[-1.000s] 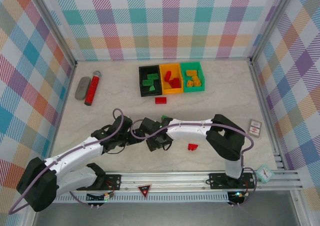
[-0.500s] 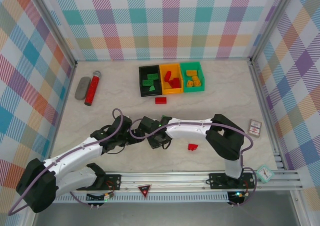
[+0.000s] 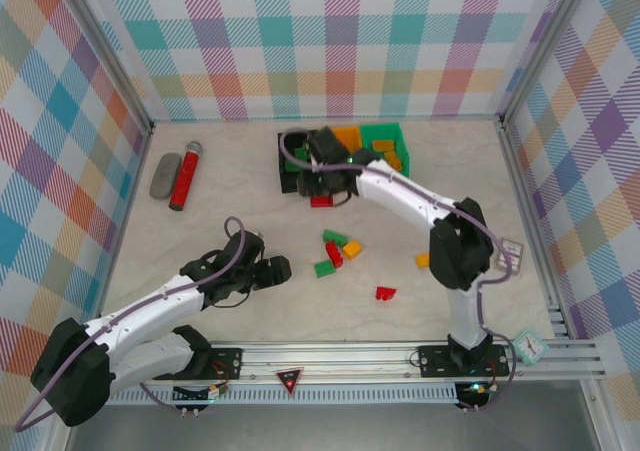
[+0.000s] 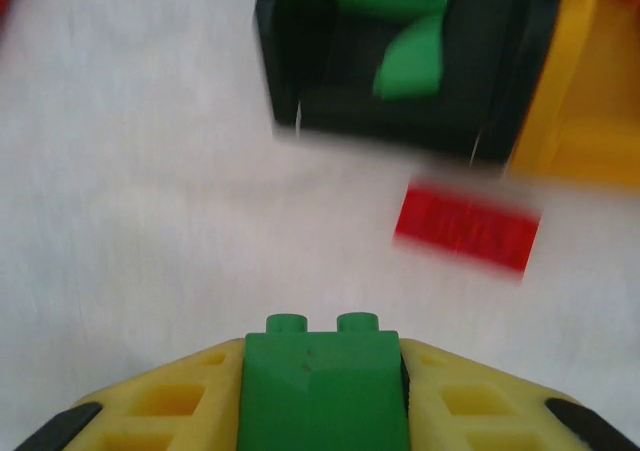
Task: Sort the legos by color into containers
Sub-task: Place the lego in the container.
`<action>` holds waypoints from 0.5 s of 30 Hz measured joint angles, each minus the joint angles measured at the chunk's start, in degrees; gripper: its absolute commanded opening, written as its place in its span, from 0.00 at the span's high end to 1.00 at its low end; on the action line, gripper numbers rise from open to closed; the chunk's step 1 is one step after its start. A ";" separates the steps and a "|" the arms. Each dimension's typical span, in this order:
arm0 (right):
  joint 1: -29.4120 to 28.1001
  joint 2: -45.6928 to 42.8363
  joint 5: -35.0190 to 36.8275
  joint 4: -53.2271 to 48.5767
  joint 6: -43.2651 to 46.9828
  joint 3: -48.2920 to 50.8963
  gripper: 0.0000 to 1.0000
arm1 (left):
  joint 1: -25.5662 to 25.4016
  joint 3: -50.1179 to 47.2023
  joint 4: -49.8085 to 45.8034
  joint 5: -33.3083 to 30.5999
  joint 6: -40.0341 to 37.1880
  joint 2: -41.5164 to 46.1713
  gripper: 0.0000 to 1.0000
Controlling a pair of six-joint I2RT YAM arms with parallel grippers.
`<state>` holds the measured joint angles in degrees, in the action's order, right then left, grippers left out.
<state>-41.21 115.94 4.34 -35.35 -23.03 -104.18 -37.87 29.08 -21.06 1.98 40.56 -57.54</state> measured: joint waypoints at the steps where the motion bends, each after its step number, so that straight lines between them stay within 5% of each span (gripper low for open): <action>1: 1.42 2.75 -0.61 -0.04 0.07 -4.09 0.63 | -0.11 0.00 -0.07 -0.07 0.20 0.50 0.20; 9: 4.79 28.15 -2.08 -7.02 2.64 -42.10 0.48 | -0.66 -0.63 -1.75 -0.70 1.27 4.31 0.20; 15: 4.39 28.52 -2.47 -9.33 3.06 -39.87 0.46 | -0.70 -1.33 -2.78 -1.07 1.97 5.44 0.19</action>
<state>-36.82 144.46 1.87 -44.69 -19.97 -144.05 -38.57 27.75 -23.83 0.91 42.52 -52.10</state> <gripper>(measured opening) 0.539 0.807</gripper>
